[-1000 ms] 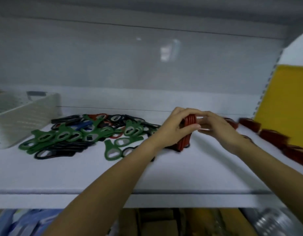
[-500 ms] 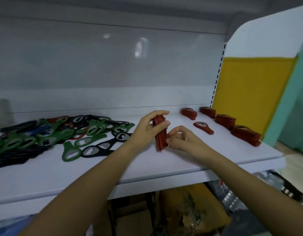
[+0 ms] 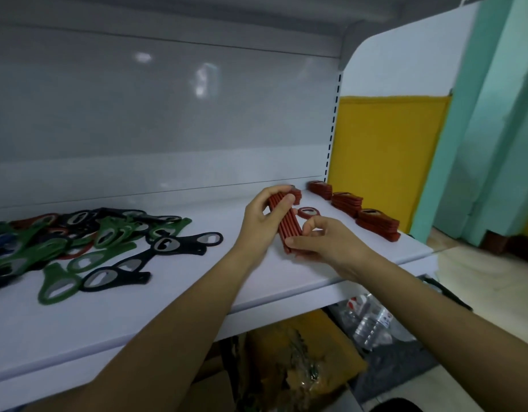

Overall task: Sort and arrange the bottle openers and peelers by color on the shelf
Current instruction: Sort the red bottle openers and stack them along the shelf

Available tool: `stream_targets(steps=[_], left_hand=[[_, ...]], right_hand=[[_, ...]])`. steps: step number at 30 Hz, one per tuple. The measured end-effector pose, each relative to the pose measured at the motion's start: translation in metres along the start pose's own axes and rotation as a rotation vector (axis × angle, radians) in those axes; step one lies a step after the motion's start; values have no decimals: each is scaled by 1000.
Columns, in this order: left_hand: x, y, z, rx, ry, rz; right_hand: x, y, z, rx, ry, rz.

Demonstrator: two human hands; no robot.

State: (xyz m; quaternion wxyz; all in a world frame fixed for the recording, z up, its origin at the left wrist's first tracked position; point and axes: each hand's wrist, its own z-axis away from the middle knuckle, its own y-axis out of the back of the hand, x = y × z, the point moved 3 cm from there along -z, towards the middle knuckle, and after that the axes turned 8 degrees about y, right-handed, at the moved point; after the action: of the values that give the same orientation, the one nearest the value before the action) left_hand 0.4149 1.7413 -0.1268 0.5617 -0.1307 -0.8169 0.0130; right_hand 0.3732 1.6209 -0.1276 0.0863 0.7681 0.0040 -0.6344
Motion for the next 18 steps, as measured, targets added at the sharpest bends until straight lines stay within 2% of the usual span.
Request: stream_targets(steps=[5,8,11,13,16,18], left_hand=[[-14,-26,-9,-33,26,-15],[-15,-46,-12,-117,126,110],[-21,-62,-17,-171,230,82],[-28,-69,-21,-231,313,17],[-40,-75,-26,-333,369,-208],[-45,-76,-28,-271,350,-384]], right_hand=[[3,24,7,18,-32,-33],[2,39,10,66,7,39],[1,59,11,123,11,159],[1,74,11,164,5,294],[-2,91,12,172,21,749],[-5,92,12,151,5,982]])
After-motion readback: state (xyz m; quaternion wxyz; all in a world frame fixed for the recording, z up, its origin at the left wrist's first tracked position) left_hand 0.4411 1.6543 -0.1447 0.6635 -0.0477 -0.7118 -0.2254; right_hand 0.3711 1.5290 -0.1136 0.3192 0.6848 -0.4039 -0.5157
